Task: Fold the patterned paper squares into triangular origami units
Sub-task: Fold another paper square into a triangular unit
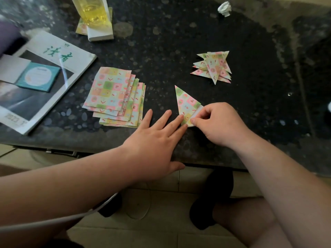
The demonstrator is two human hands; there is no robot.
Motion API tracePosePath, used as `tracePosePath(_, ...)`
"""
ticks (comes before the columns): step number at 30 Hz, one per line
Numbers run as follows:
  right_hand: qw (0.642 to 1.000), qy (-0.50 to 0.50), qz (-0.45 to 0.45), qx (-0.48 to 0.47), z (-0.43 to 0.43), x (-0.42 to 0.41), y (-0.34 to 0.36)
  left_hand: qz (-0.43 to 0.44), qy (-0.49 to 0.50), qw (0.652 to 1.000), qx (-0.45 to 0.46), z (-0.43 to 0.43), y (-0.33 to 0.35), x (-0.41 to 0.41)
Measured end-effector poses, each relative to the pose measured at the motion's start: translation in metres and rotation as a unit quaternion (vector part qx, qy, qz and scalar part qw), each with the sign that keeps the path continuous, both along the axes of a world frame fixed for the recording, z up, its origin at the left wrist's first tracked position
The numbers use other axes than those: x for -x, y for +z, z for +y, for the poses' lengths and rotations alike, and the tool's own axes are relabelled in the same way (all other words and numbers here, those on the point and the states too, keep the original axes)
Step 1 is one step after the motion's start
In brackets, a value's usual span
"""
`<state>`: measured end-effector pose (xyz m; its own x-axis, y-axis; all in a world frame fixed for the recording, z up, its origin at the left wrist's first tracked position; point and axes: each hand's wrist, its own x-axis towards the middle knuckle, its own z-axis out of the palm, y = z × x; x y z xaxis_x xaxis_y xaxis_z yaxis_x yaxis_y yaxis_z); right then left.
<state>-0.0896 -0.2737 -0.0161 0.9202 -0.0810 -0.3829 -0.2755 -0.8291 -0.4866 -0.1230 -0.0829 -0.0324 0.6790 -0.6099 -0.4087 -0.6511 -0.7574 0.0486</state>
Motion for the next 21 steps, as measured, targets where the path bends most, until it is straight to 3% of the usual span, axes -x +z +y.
tracePosePath(21,1.0,0.003,0.024,0.004,-0.009,-0.007,0.005,-0.036,0.033,0.999,-0.003,-0.017,-0.004,0.013)
